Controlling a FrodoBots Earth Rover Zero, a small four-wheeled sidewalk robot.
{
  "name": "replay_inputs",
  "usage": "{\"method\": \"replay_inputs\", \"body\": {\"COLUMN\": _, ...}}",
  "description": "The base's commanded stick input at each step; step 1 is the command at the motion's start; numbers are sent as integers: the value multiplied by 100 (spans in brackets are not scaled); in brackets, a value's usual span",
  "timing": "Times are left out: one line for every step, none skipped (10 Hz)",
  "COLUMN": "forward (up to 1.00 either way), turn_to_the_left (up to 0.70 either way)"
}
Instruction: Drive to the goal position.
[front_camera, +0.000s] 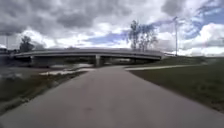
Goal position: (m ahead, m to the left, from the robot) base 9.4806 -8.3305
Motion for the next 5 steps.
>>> {"method": "replay_inputs", "body": {"forward": 100, "turn_to_the_left": 0}}
{"method": "replay_inputs", "body": {"forward": 100, "turn_to_the_left": 0}}
{"method": "replay_inputs", "body": {"forward": 100, "turn_to_the_left": 0}}
{"method": "replay_inputs", "body": {"forward": 100, "turn_to_the_left": 0}}
{"method": "replay_inputs", "body": {"forward": 100, "turn_to_the_left": 0}}
